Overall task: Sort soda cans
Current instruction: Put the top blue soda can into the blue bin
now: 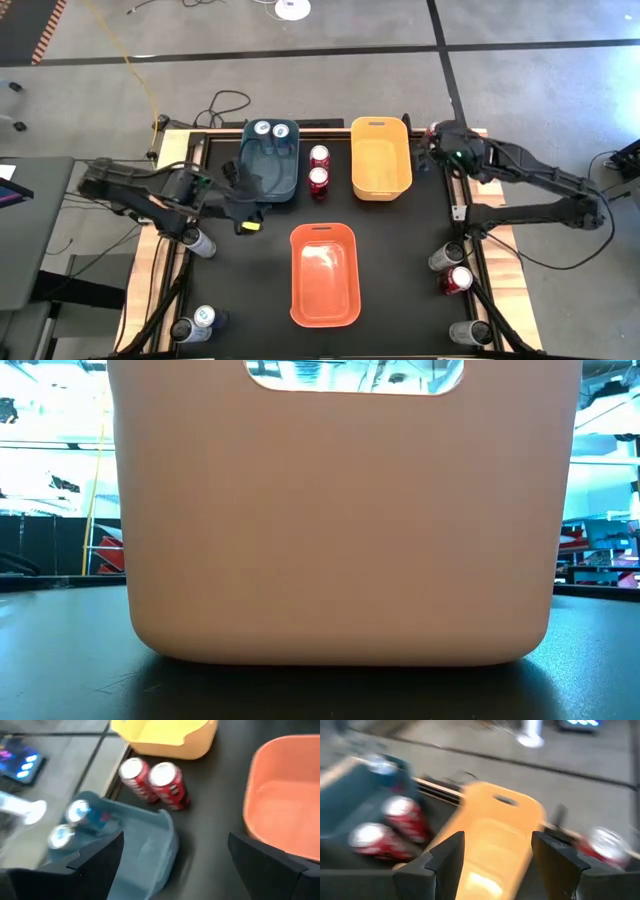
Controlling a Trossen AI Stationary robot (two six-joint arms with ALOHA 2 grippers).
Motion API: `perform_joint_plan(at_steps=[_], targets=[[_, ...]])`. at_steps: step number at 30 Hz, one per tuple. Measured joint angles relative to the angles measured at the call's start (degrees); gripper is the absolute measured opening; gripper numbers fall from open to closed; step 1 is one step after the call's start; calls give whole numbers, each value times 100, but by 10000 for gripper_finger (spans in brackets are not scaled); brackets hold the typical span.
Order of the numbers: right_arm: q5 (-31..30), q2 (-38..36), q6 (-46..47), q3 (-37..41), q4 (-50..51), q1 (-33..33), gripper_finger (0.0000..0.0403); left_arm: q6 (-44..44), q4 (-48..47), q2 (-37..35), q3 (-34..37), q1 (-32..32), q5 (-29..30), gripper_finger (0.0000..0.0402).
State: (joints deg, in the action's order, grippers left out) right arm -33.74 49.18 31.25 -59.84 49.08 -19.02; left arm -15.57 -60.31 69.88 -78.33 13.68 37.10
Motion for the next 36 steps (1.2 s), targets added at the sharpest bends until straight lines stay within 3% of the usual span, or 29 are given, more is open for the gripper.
perform_joint_plan(at_steps=[4, 8, 16, 22, 36], targets=[[72, 254, 87, -67, 791, -727, 245, 152, 1424, -974, 1438, -155, -232, 354], [225, 546, -10, -174, 1461, -1581, 245, 92, 2210, -1711, 2550, -261, -248, 354], [1346, 991, -1114, -181, 1405, -2874, 245, 291, 3690, -2116, 4084, -387, -235, 354], [1361, 1225, -990, -246, 1679, -2927, 245, 494, 4442, -2104, 4609, -579, -229, 354], [1252, 1905, -117, -235, 1843, -2988, 245, -13, 4419, -2104, 4680, -537, -238, 355]])
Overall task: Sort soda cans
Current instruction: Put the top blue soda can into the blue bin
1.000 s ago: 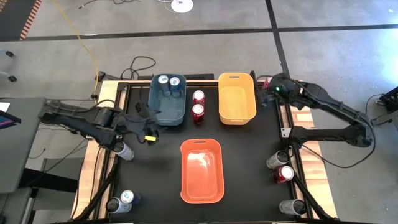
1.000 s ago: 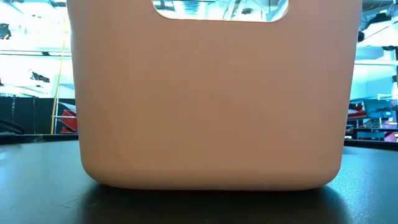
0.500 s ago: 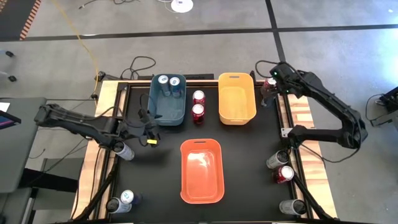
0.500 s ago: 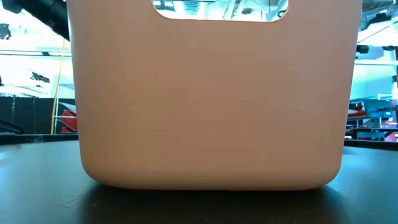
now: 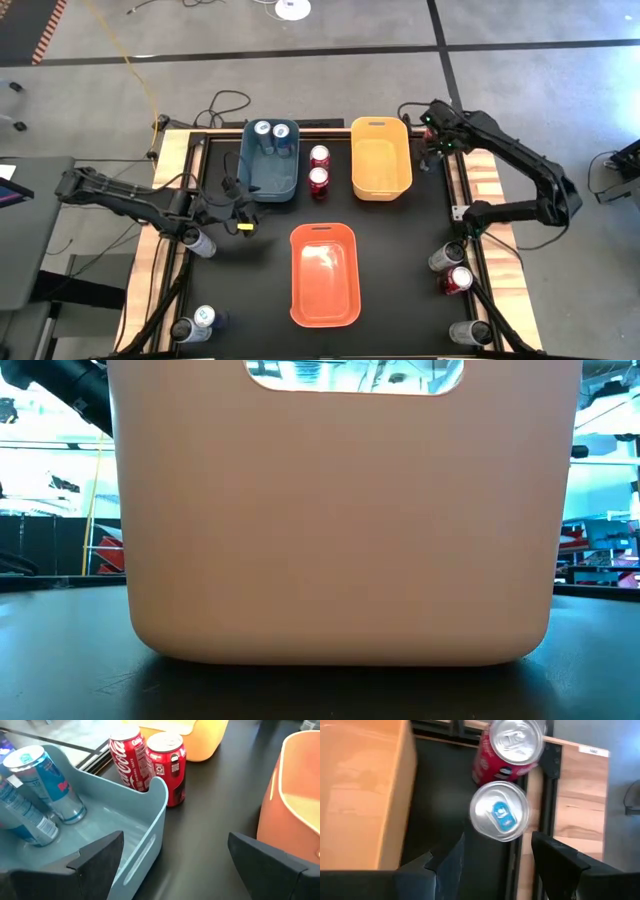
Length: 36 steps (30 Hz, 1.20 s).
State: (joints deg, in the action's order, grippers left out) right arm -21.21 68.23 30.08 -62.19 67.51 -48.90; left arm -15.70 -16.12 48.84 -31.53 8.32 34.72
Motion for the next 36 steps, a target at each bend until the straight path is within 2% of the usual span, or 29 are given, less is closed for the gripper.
perform_joint_plan(at_steps=[16, 20, 30, 36], targets=[[9, 120, 191, 2, 9, -162, 245, 130, 11, 0, 0, 0, 2, 355], [136, 140, 336, 2, -18, -164, 245, 493, 20, 0, 0, 0, 9, 355], [124, 428, 505, 4, 86, -162, 245, 671, 12, 0, 0, -9, 13, 355], [94, 420, 529, 4, 70, -162, 262, 673, 15, 0, 0, -11, 18, 355]])
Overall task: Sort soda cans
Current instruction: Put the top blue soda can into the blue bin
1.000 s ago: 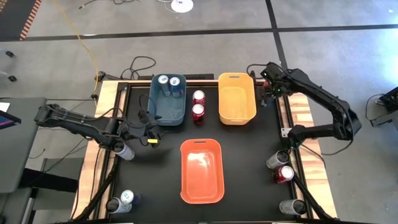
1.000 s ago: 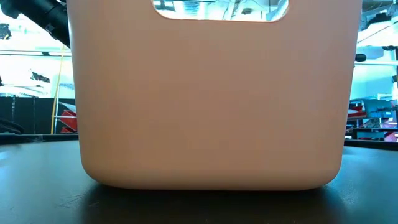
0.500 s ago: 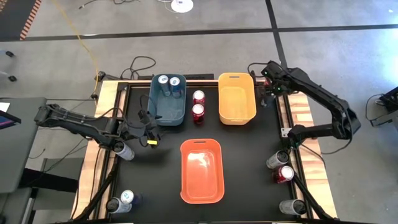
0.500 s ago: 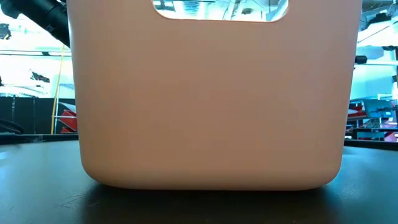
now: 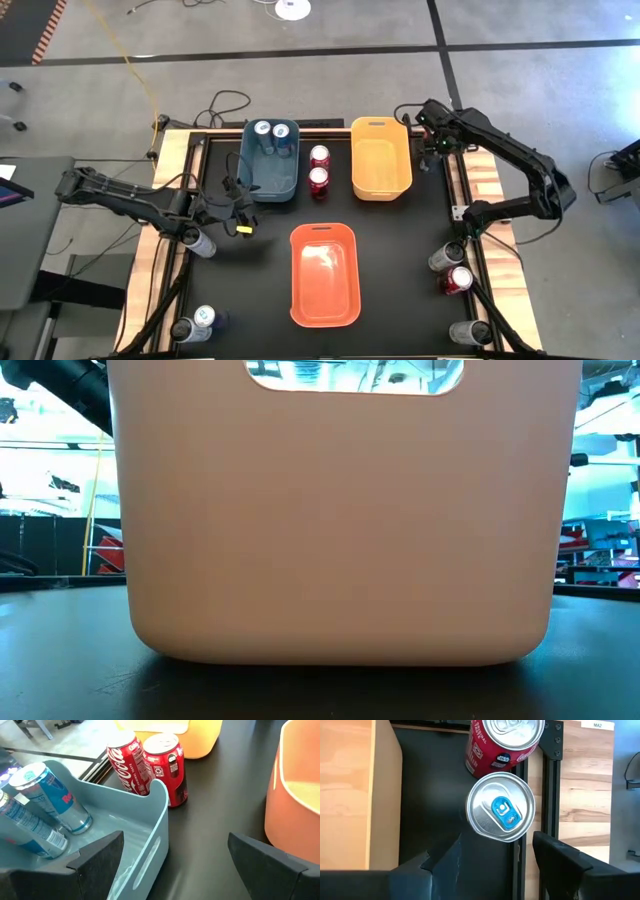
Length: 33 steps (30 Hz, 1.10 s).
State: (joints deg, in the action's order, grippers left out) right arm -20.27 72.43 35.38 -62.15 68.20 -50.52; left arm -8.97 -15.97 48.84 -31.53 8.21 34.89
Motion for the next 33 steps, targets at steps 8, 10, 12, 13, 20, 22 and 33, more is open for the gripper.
perform_joint_plan(at_steps=[8, 10, 12, 13, 20, 22, 33], targets=[[73, 1, 201, 0, -147, 0, 313, -49, -144, 0, 0, 0, -109, 355], [77, 1, 284, 0, -197, -3, 337, -10, -185, 0, 0, 0, -120, 355], [79, 1, 550, 0, -233, -4, 366, 40, -228, -2, 0, 0, -123, 355], [68, 1, 781, 2, -215, -4, 381, 66, -249, -1, 0, 0, -125, 355], [-50, -1, 1852, 274, -464, -4, 377, 232, -273, -2, 0, 0, -133, 355], [-58, 1, 1967, 350, -564, -4, 376, 246, -273, -2, 0, 0, -133, 355], [-66, 4, 2503, 758, -1022, -103, 375, 394, -318, -2, -1, -1, -133, 355]])
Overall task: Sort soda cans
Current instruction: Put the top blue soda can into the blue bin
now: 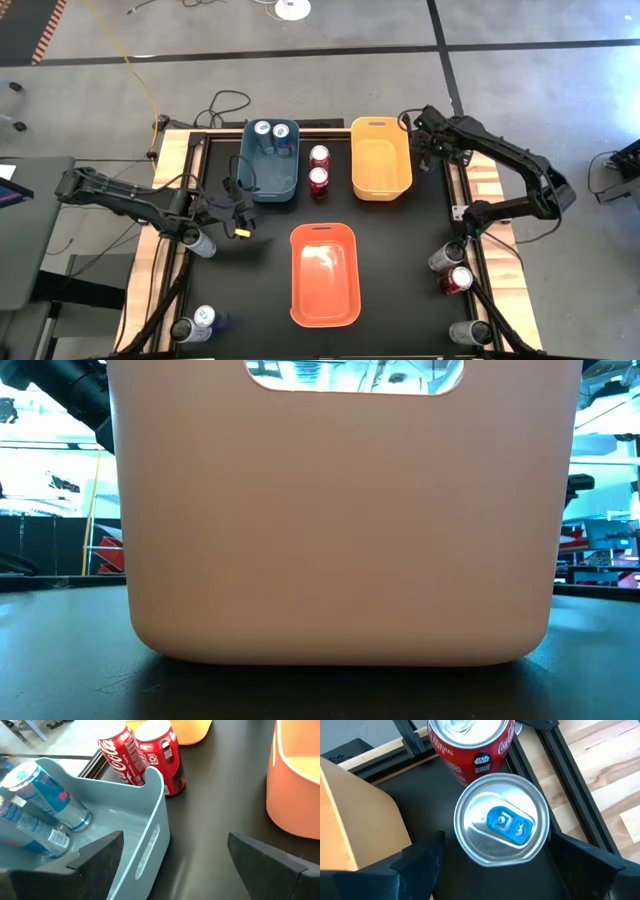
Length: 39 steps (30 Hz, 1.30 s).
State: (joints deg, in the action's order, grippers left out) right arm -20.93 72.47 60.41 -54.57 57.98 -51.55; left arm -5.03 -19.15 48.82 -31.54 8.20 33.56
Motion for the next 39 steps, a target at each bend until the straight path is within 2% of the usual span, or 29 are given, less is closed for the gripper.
perform_joint_plan(at_steps=[6, 23, 26, 34, 39], targets=[[-90, 0, -70, 12, -148, 2, 358, 369, 8, 1, -1, 1, 1, 355], [-266, 0, -225, 12, -398, 2, 327, 369, 54, 1, -1, 1, 22, 355], [-266, 0, -233, 13, -372, 2, 303, 298, 70, 0, -1, 1, 22, 355], [-284, -7, -537, 12, -386, 77, 205, -19, 55, 0, -1, 1, 22, 355], [-277, -9, -848, 12, -401, 209, 202, -385, 280, 2, -1, 1, 22, 355]])
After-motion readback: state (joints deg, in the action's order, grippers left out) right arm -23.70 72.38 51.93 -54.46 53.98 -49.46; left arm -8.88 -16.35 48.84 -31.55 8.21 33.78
